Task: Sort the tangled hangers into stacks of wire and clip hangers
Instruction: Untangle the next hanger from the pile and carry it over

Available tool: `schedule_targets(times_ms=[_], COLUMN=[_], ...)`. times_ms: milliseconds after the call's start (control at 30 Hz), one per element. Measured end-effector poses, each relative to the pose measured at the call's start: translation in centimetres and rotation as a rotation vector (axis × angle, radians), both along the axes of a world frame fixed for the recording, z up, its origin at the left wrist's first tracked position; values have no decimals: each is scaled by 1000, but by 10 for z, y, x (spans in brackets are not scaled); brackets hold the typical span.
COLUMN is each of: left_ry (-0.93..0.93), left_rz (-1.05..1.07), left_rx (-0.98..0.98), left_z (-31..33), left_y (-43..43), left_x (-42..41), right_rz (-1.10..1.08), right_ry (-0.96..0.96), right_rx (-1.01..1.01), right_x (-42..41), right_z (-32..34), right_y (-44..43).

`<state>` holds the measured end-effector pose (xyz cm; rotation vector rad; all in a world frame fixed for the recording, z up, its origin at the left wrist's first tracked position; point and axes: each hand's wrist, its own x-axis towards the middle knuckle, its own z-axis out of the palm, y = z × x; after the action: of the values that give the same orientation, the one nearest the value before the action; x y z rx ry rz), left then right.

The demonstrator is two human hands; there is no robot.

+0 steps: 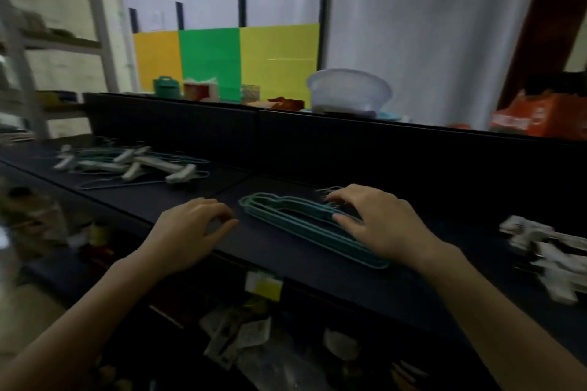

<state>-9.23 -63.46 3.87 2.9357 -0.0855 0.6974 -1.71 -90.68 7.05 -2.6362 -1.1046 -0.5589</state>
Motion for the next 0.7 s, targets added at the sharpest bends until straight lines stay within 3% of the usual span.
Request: schedule_targets(times_ms=[367, 700], left_ry=[3, -27], left_rz=[123, 202], left_rx=[51, -1], left_z=[-20, -24], left_y=[180, 275], left_x=[-77, -83], right_rz=[169, 178], right_ry=[10, 47], right_rx=[-19, 13], right_x=[-19, 10], right_z=[-35, -26], right_y=[209, 331])
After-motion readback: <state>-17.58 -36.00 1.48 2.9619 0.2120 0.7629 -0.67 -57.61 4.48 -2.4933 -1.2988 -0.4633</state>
